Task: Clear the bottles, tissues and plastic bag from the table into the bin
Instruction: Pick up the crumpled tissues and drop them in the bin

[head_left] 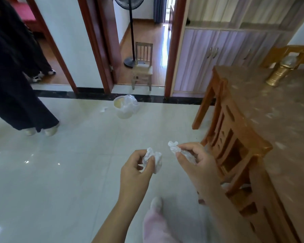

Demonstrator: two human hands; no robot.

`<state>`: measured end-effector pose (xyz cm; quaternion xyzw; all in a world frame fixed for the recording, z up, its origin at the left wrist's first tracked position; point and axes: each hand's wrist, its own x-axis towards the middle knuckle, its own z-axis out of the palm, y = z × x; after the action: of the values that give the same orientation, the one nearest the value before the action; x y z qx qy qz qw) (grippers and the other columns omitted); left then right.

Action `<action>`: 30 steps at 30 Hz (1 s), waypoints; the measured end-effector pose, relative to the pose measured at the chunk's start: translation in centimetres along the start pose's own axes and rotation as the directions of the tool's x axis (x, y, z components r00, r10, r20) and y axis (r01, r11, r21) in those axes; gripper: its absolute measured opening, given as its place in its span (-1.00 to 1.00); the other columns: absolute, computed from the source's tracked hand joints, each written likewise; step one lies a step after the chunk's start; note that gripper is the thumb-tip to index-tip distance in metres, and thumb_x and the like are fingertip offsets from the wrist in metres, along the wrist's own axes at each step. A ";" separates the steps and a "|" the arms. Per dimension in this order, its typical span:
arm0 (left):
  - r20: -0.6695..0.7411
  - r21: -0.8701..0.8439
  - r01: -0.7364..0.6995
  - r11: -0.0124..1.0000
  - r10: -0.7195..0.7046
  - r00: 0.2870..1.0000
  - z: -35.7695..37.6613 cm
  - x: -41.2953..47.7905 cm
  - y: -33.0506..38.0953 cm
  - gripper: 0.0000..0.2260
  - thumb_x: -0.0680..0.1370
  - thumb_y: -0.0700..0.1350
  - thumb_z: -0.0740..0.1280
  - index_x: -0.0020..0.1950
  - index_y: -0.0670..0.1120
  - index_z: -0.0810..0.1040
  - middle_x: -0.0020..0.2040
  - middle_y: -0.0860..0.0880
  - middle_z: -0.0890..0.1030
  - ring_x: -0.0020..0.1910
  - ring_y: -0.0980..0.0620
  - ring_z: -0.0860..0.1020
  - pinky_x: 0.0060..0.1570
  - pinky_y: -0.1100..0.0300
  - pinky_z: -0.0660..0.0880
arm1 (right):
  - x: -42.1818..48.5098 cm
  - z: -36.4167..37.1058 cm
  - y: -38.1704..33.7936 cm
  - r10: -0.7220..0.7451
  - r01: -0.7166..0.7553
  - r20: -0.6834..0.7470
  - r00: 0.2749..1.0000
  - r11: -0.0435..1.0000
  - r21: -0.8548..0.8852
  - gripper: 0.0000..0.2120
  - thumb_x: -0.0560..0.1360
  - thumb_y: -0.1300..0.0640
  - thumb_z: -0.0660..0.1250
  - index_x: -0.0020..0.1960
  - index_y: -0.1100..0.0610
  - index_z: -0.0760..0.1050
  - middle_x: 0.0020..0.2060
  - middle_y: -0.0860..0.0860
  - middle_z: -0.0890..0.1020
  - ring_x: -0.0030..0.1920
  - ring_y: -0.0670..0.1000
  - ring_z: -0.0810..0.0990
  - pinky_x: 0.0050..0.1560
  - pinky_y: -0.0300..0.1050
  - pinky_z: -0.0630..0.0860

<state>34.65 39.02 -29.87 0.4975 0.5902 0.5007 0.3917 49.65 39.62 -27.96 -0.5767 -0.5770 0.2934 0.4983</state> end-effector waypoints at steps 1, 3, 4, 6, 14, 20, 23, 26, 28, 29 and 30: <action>0.014 -0.004 -0.013 1.000 0.013 1.000 0.8 2.3 0.2 -0.82 0.47 -0.21 0.33 -0.24 0.07 0.55 -0.34 0.23 0.58 -0.43 0.24 0.42 -0.36 0.43 0.35 | 2.1 0.4 0.5 -0.001 0.001 -0.013 1.000 1.000 0.002 -0.72 0.38 0.25 0.40 -0.20 -0.14 0.47 -0.18 -0.10 0.60 -0.14 -0.22 0.55 -0.15 -0.46 0.43; 0.047 -0.009 -0.024 1.000 0.025 0.999 2.4 6.8 0.7 -0.81 0.47 -0.22 0.33 -0.24 0.06 0.55 -0.35 0.24 0.57 -0.43 0.25 0.42 -0.38 0.44 0.35 | 6.4 1.1 1.6 0.001 -0.001 -0.034 0.999 1.000 -0.003 -0.74 0.40 0.24 0.39 -0.18 -0.13 0.46 -0.18 -0.12 0.58 -0.13 -0.22 0.54 -0.16 -0.51 0.41; 0.063 -0.009 -0.027 1.000 0.028 0.998 3.2 9.1 1.2 -0.82 0.47 -0.22 0.33 -0.24 0.06 0.55 -0.36 0.24 0.57 -0.43 0.25 0.43 -0.39 0.45 0.35 | 8.7 1.4 2.0 0.000 0.000 -0.044 0.999 1.000 -0.010 -0.77 0.40 0.24 0.39 -0.16 -0.09 0.47 -0.18 -0.13 0.57 -0.14 -0.21 0.54 -0.17 -0.53 0.41; 0.089 -0.002 -0.045 0.999 0.045 0.995 4.6 13.5 2.2 -0.82 0.47 -0.21 0.33 -0.24 0.07 0.55 -0.36 0.23 0.57 -0.42 0.23 0.44 -0.38 0.43 0.37 | 13.2 1.8 2.6 -0.009 0.008 -0.059 0.998 1.000 -0.029 -0.83 0.41 0.21 0.38 -0.11 -0.03 0.47 -0.19 -0.15 0.55 -0.14 -0.18 0.54 -0.16 -0.54 0.42; 0.142 0.031 -0.090 0.995 0.085 0.986 9.8 28.0 3.2 -0.81 0.46 -0.20 0.33 -0.25 0.10 0.53 -0.32 0.27 0.57 -0.38 0.26 0.45 -0.34 0.45 0.37 | 27.7 1.4 5.3 -0.015 0.003 -0.180 0.984 0.998 -0.066 -0.74 0.41 0.16 0.39 -0.21 -0.20 0.43 -0.20 -0.27 0.53 -0.08 -0.32 0.49 -0.18 -0.58 0.38; 0.209 0.026 -0.089 0.996 0.082 0.974 13.5 40.1 2.0 -0.78 0.47 -0.23 0.33 -0.24 0.10 0.53 -0.35 0.26 0.57 -0.41 0.25 0.44 -0.37 0.44 0.36 | 38.1 3.4 8.2 0.077 -0.098 -0.223 0.972 0.992 -0.085 -0.75 0.41 0.17 0.39 -0.21 -0.18 0.43 -0.22 -0.25 0.54 -0.11 -0.33 0.48 -0.24 -0.59 0.37; 0.244 0.013 -0.106 0.994 0.100 0.965 14.7 47.3 1.8 -0.82 0.48 -0.22 0.33 -0.21 0.08 0.54 -0.37 0.17 0.58 -0.40 0.26 0.45 -0.37 0.46 0.36 | 44.7 5.3 8.7 0.103 -0.125 -0.213 0.971 0.988 -0.089 -0.81 0.43 0.16 0.36 -0.17 -0.13 0.45 -0.20 -0.17 0.56 -0.14 -0.21 0.51 -0.22 -0.57 0.38; 0.264 0.041 -0.130 0.991 0.114 0.958 15.4 54.7 2.0 -0.84 0.48 -0.18 0.34 -0.19 0.10 0.54 -0.30 0.16 0.58 -0.35 0.28 0.47 -0.35 0.49 0.37 | 52.1 7.6 8.4 0.122 -0.143 -0.197 0.973 0.985 -0.095 -0.88 0.44 0.17 0.35 -0.08 -0.02 0.48 -0.17 -0.15 0.55 -0.13 -0.16 0.51 -0.20 -0.57 0.38; 0.280 0.048 -0.135 0.990 0.117 0.953 16.1 59.4 2.4 -0.83 0.47 -0.15 0.34 -0.20 0.14 0.52 -0.31 0.18 0.58 -0.33 0.29 0.48 -0.34 0.50 0.37 | 56.6 8.9 8.1 0.111 -0.135 -0.208 0.972 0.985 -0.104 -0.87 0.43 0.17 0.35 -0.08 -0.03 0.49 -0.16 -0.16 0.55 -0.10 -0.21 0.49 -0.19 -0.55 0.38; 0.295 0.050 -0.147 0.988 0.126 0.947 16.6 61.6 2.6 -0.83 0.47 -0.14 0.33 -0.21 0.15 0.52 -0.32 0.19 0.58 -0.32 0.29 0.48 -0.34 0.50 0.38 | 58.7 9.5 8.1 0.105 -0.129 -0.230 0.968 0.987 -0.093 -0.87 0.42 0.17 0.36 -0.10 -0.04 0.50 -0.16 -0.16 0.56 -0.10 -0.24 0.48 -0.18 -0.52 0.39; 0.312 0.053 -0.160 0.986 0.136 0.940 17.2 63.8 2.9 -0.84 0.46 -0.13 0.33 -0.22 0.16 0.51 -0.33 0.19 0.59 -0.33 0.28 0.49 -0.33 0.49 0.37 | 60.6 9.8 8.3 0.105 -0.127 -0.260 0.960 0.989 -0.070 -0.88 0.41 0.15 0.36 -0.13 -0.06 0.50 -0.17 -0.16 0.57 -0.11 -0.24 0.49 -0.19 -0.49 0.41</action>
<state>39.10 105.04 -28.03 0.6273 0.5019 0.4217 0.4204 53.55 101.38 -24.41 -0.6636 -0.4852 0.2204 0.5250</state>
